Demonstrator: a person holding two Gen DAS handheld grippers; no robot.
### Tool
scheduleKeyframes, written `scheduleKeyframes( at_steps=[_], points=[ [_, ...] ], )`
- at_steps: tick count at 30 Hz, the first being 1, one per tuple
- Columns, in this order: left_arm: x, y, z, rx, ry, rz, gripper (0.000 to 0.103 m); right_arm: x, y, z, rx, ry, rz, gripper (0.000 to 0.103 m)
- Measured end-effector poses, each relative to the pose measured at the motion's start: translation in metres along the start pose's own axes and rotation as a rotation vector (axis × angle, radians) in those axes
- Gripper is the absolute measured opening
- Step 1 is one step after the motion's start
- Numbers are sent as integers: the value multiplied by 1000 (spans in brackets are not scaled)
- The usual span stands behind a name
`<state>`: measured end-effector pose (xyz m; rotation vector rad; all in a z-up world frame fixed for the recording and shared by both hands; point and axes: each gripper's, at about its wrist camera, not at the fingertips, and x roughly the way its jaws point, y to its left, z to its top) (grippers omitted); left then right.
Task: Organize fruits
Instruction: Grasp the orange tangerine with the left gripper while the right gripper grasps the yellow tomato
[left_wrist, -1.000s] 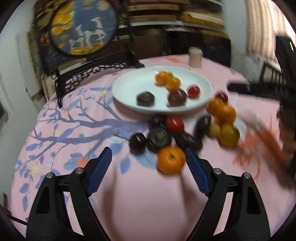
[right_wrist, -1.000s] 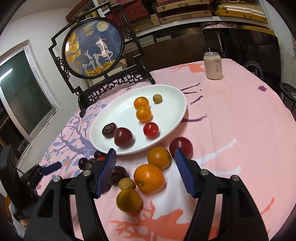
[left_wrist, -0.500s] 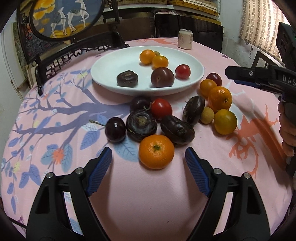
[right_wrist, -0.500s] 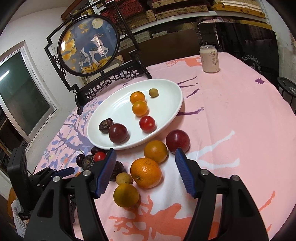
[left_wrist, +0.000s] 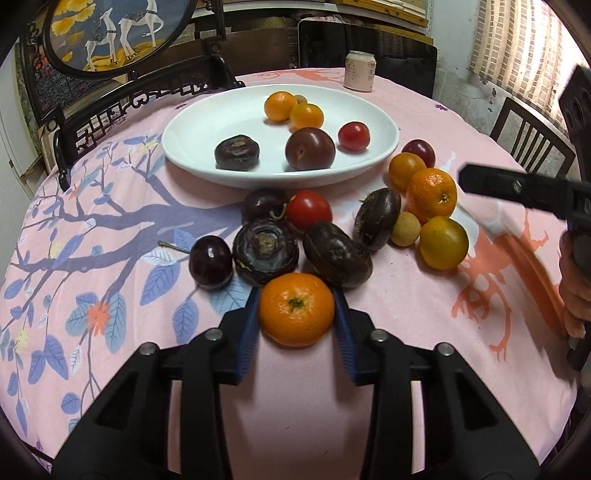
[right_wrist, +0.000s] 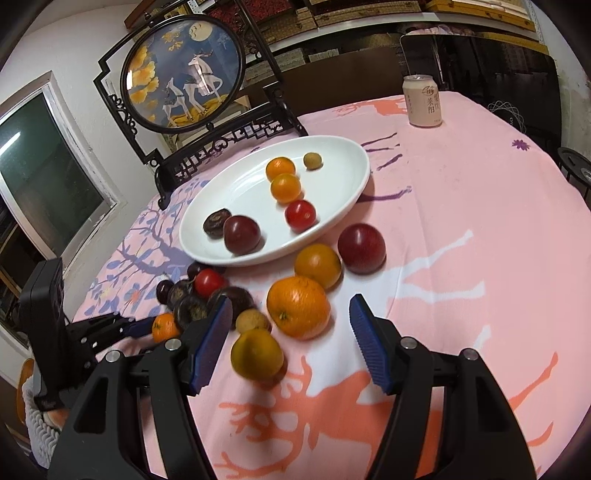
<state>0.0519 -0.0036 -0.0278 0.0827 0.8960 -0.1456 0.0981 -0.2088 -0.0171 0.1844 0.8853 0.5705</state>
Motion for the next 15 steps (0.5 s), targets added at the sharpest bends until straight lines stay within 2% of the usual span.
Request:
scheduleKeyframes(
  at_steps=[5,9,11,15],
  points=[
    [-3,13,0,-52,-5,42,38,-2,5,-16,-25,27,2,66],
    [-1,12,-1,-46,0,53,38,9,21,-24,-107,68,-10,66],
    [-1,12,-1,-47,1,52,38,14,29,-28,-144,84,-7,60],
    [-1,10,-1,-39,2,57,39,22,32,-27,-143,106,4,55]
  ],
)
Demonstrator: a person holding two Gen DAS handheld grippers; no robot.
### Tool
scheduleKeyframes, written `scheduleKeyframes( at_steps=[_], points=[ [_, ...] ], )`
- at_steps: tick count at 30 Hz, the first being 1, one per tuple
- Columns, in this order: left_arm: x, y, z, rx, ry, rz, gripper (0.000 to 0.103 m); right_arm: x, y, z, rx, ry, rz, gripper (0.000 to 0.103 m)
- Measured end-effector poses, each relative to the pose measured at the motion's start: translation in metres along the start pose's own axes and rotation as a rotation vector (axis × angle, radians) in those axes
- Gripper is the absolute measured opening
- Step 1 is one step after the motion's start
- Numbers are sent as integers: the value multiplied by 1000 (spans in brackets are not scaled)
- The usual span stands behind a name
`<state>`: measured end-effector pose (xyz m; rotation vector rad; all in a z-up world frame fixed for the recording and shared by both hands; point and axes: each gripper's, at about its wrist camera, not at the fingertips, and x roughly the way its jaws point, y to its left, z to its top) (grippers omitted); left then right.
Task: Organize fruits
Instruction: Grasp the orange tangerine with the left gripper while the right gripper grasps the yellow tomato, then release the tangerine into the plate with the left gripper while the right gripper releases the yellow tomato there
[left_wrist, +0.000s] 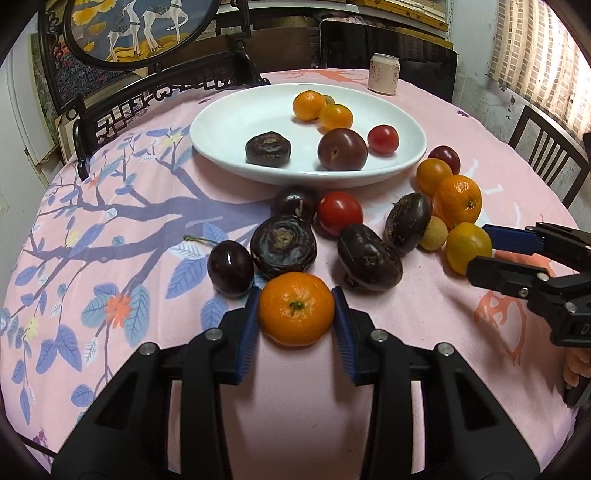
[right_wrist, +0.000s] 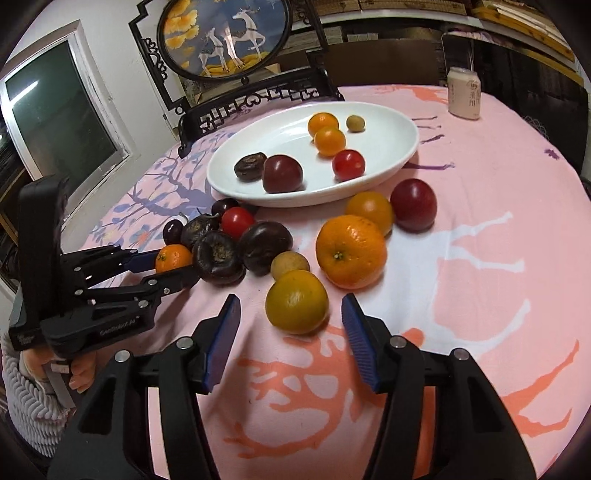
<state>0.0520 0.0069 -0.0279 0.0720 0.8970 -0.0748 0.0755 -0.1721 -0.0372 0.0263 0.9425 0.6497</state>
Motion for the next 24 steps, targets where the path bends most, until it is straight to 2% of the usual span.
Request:
scheduleKeyframes(
  at_steps=[2,4,7,10,13,15,19,24],
  points=[
    [0,0,0,2,0,0,39,11,0,2,6,35,5,44],
    [0,0,0,1,-1,-1,38,12,0,3,11,23,5,36],
    [-2,0,1,-4,-8,0,38,5,-4,3,32,-9,22,36],
    [-20,3,8,-23,-68,6,38,-18,-9,8,51,-94,51,36],
    [-32,13,34,-48,-113,11,38,-34,-13,30,64,-148,39,36],
    [-31,22,62,-76,-138,45,38,-35,-15,57,61,-173,0,36],
    [-3,31,108,-115,-141,102,38,-15,-22,99,81,-188,-43,36],
    [38,41,128,-162,-107,117,38,24,-41,123,93,-178,-122,36]
  ],
)
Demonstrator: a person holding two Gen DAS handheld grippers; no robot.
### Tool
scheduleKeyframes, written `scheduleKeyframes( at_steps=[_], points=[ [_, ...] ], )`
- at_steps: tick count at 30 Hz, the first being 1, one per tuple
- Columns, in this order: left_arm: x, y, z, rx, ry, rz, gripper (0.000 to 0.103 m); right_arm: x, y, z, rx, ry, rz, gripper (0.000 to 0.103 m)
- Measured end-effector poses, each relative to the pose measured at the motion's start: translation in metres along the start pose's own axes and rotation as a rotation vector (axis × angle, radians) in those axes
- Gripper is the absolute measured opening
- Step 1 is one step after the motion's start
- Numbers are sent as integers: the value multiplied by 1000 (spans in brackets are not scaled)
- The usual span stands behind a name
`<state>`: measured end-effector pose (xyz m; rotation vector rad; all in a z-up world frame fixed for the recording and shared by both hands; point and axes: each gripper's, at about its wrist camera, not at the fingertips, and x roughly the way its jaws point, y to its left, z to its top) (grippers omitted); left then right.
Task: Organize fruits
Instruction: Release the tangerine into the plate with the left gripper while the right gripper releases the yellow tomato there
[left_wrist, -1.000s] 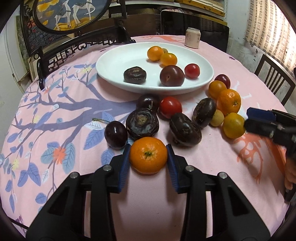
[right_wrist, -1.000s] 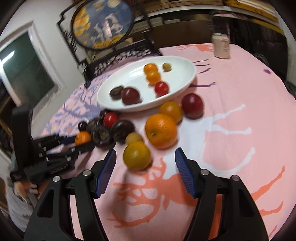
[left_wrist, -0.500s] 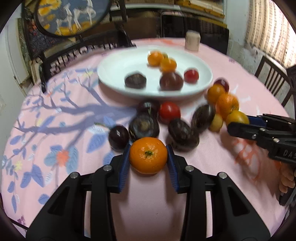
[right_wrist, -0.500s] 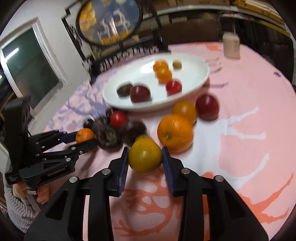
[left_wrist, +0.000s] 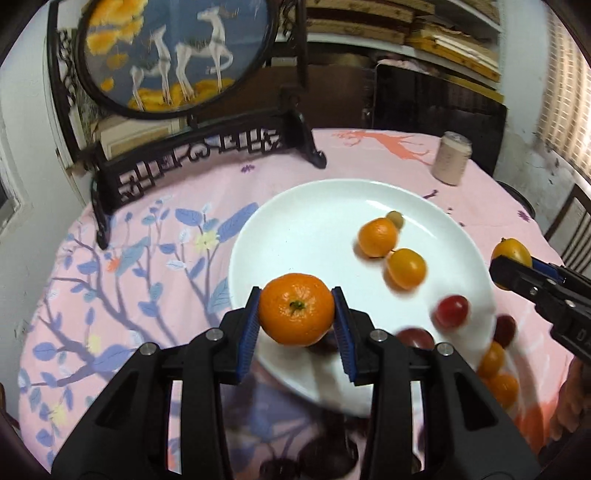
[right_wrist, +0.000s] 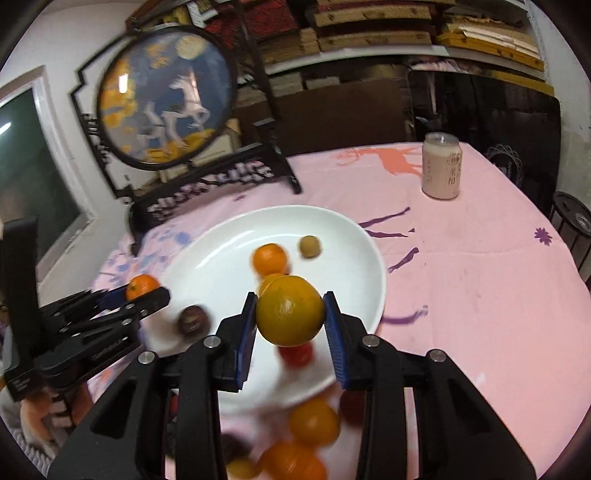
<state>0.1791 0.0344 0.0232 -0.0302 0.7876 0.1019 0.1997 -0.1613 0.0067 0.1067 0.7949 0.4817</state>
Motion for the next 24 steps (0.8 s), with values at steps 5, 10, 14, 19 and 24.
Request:
scheduleKeyframes(
  at_steps=[5,10,14,19,24],
  points=[
    [20,13,-6,-35,34,-26,47,27,-14,-2,18,45,23,46],
    [-3,17,-7,-35,-40,-16,67,-7,-14,-1,29,-58,63,52],
    [-28,20,-14,-21,-98,-8,76,-31,-12,-11,50,-74,105,60],
    [-46,24,-41,-12,-107,44,81,-39,-3,-39,28,-28,107,63],
    [-66,26,-74,-9,-97,91,91,-54,5,-65,-7,-11,93,67]
  ],
)
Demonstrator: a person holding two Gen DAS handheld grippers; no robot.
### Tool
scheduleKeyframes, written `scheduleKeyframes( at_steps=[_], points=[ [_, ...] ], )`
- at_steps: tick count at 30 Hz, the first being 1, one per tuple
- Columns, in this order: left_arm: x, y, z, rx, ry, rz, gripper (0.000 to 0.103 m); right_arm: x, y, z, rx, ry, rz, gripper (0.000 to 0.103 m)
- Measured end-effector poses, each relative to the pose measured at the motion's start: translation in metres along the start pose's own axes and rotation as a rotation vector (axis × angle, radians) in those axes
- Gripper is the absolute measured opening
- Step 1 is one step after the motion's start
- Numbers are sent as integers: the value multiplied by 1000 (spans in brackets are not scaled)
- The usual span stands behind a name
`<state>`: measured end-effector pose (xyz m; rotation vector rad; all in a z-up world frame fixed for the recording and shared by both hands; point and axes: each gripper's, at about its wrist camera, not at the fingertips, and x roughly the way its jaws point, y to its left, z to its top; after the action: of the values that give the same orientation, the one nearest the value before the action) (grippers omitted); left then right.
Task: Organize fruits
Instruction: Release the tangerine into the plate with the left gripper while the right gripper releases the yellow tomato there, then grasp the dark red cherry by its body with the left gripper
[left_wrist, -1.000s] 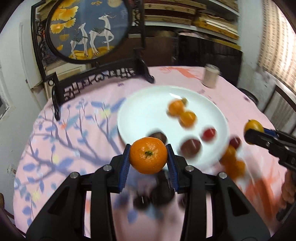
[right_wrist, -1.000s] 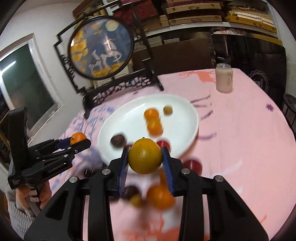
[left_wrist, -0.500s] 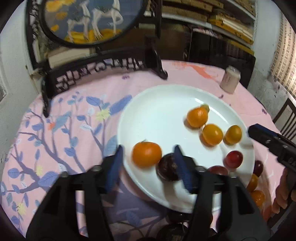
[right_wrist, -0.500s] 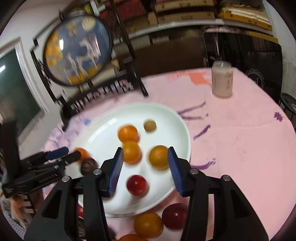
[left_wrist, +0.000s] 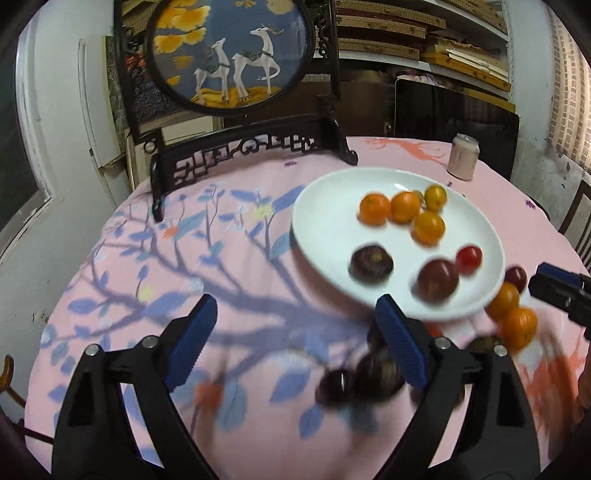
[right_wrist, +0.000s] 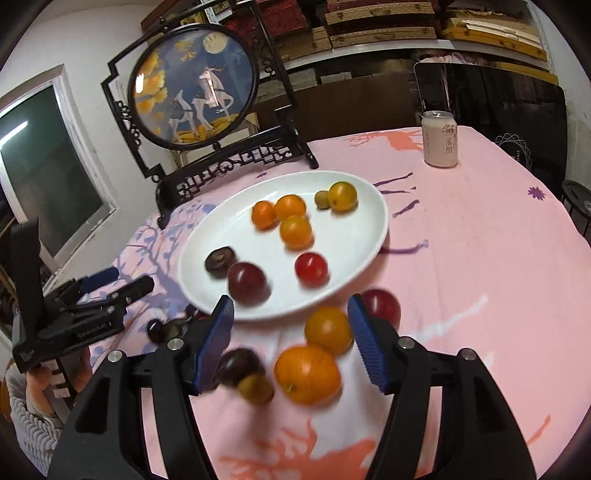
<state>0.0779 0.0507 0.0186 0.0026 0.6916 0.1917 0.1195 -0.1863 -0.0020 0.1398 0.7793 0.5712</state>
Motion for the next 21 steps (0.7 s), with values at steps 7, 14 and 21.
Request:
scheduleKeyframes(
  at_steps=[7,14,21],
  points=[
    [-16,-2,-37,57,42,30,96,-19,1,-21,8,-6,-4,70],
    [6,1,-43,65,132,58,96,-23,-5,-21,27,-26,-34,70],
    [15,14,-41,24,157,119,96,-23,-6,-21,31,-20,-49,70]
  ],
)
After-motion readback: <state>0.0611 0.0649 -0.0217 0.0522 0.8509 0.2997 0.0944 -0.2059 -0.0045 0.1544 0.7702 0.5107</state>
